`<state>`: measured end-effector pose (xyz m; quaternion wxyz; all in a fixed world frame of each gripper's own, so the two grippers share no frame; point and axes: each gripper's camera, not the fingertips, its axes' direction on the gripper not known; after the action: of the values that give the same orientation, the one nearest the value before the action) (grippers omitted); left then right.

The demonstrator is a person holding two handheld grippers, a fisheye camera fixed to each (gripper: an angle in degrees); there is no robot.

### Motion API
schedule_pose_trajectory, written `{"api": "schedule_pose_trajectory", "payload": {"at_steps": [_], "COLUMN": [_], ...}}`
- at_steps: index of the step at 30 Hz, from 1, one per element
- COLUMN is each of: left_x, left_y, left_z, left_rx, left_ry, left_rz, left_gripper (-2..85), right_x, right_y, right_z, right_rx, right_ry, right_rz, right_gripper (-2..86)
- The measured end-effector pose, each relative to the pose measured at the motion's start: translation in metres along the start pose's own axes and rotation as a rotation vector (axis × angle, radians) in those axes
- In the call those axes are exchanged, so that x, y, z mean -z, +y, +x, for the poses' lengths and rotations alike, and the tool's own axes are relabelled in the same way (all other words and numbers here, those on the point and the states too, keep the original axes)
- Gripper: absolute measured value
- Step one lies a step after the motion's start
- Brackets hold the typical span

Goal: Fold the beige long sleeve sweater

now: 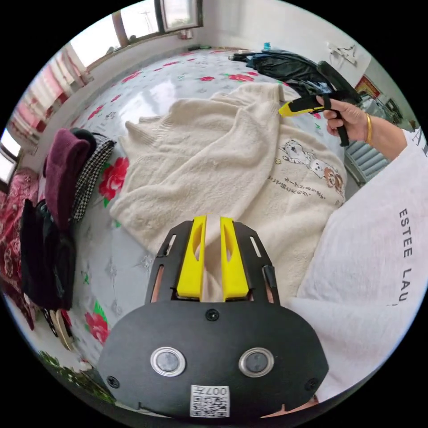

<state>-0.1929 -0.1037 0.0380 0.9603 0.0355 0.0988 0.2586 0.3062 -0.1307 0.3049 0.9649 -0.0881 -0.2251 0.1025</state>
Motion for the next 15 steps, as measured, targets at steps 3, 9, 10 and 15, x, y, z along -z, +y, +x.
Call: {"api": "schedule_pose_trajectory", "payload": {"at_steps": [3, 9, 10, 15], "left_x": [-0.002, -0.074, -0.100, -0.094], "left_y": [0.001, -0.029, -0.033, -0.023], "left_z": [-0.048, -0.119, -0.128, -0.150], "left_rx": [0.213, 0.501, 0.556, 0.619], "left_ry": [0.018, 0.032, 0.084, 0.093], "left_rz": [0.022, -0.122, -0.185, -0.100], "left_gripper": [9.7, 13.2, 12.5, 3.9], "right_x": [-0.002, -0.015, -0.028, -0.021], "right_y": [-0.016, -0.033, -0.033, -0.028], "right_z": [-0.008, 0.007, 0.011, -0.004], "right_rx": [0.058, -0.004, -0.014, 0.044], "right_ry": [0.126, 0.328, 0.285, 0.324], "right_rz": [0.008, -0.029, -0.105, -0.083], "right_gripper": [10.2, 10.0, 9.5, 4.0]}}
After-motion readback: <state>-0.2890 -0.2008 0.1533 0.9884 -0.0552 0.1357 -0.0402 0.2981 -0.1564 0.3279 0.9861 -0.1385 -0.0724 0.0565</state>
